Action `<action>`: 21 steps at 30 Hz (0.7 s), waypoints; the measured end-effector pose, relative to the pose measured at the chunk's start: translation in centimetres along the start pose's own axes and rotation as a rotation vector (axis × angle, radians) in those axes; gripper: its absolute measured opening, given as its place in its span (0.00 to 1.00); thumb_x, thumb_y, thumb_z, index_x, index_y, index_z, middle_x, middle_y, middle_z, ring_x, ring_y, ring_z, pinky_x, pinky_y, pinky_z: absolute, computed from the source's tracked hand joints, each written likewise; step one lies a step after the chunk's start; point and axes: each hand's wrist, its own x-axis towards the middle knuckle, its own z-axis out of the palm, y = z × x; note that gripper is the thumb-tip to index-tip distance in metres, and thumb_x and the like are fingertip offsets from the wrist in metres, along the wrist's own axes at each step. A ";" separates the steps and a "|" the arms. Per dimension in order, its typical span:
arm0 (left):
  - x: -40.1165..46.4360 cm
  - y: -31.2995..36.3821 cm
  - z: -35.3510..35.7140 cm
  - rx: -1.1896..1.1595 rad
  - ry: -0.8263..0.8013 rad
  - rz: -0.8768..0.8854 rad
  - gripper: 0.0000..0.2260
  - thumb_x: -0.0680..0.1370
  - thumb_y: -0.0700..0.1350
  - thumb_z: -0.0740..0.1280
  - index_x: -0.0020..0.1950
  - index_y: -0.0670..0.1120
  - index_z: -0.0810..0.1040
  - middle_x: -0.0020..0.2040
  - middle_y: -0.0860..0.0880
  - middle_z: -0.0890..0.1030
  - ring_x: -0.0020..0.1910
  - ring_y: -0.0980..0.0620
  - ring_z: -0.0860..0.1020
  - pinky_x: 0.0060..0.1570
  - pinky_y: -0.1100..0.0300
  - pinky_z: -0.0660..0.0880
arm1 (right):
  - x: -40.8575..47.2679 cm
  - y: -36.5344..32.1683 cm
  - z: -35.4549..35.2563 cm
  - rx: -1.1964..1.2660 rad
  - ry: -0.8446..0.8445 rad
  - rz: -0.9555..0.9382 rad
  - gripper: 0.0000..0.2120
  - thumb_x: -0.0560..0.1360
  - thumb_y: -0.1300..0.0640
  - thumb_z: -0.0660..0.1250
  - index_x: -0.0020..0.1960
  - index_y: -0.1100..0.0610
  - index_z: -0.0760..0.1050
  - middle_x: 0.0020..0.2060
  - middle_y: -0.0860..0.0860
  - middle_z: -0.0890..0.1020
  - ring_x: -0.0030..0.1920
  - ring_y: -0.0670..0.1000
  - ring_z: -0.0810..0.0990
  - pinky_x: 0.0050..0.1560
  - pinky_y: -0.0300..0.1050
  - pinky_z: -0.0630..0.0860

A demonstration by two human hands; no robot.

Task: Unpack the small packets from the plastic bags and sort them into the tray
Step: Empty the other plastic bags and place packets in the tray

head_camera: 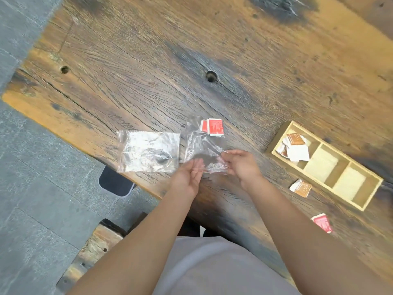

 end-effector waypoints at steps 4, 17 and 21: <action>-2.0 -1.1 1.8 0.394 -0.012 0.233 0.05 0.79 0.35 0.70 0.54 0.39 0.80 0.53 0.43 0.86 0.52 0.49 0.85 0.42 0.61 0.83 | -1.8 1.2 -3.7 0.089 -0.033 0.044 0.03 0.76 0.63 0.73 0.48 0.58 0.80 0.48 0.55 0.87 0.44 0.51 0.86 0.50 0.47 0.83; -12.7 -3.6 9.1 2.117 -0.572 1.101 0.04 0.76 0.41 0.72 0.45 0.46 0.88 0.43 0.49 0.88 0.46 0.51 0.84 0.48 0.61 0.76 | -7.4 0.5 -13.5 -0.277 0.098 -0.644 0.33 0.71 0.58 0.79 0.73 0.50 0.72 0.69 0.45 0.75 0.70 0.42 0.70 0.72 0.39 0.63; -16.2 -4.2 10.8 2.127 -0.776 1.071 0.05 0.76 0.41 0.74 0.50 0.48 0.88 0.40 0.52 0.86 0.40 0.59 0.81 0.42 0.68 0.73 | -8.3 -1.0 -14.8 -0.582 -0.041 -0.798 0.18 0.71 0.56 0.78 0.60 0.50 0.83 0.58 0.41 0.84 0.61 0.40 0.78 0.66 0.42 0.69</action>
